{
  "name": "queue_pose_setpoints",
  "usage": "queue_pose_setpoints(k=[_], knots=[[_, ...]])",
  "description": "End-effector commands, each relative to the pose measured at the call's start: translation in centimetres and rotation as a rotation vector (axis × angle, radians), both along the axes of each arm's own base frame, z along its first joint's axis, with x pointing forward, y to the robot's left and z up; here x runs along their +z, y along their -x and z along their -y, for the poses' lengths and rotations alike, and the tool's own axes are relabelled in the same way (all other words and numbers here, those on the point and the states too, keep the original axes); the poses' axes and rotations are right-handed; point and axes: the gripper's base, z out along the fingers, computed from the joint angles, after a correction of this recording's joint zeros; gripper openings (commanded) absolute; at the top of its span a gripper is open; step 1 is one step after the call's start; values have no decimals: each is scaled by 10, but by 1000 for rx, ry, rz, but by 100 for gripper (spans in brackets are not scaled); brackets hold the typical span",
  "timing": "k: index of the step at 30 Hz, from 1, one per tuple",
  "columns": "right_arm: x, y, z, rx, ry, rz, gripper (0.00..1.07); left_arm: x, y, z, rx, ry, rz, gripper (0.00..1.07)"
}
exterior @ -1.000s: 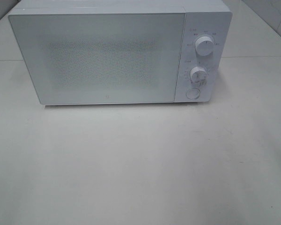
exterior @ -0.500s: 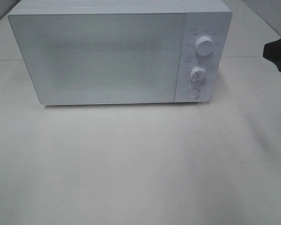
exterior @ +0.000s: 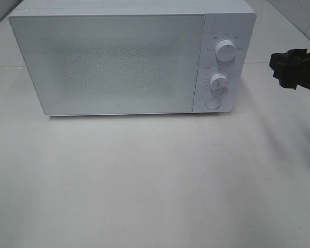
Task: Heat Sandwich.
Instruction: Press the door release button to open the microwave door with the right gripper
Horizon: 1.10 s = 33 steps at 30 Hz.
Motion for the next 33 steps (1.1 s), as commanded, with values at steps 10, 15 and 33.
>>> queue_pose_setpoints(k=[10,15,33], knots=[[-35,2,-27,-40,78,85,76,0,4,0,3,5,34,101],[-49,2,-43,-17,83,63,76,0,4,0,3,5,34,101],[-81,15,-79,-9,96,2,76,0,4,0,3,5,34,101]])
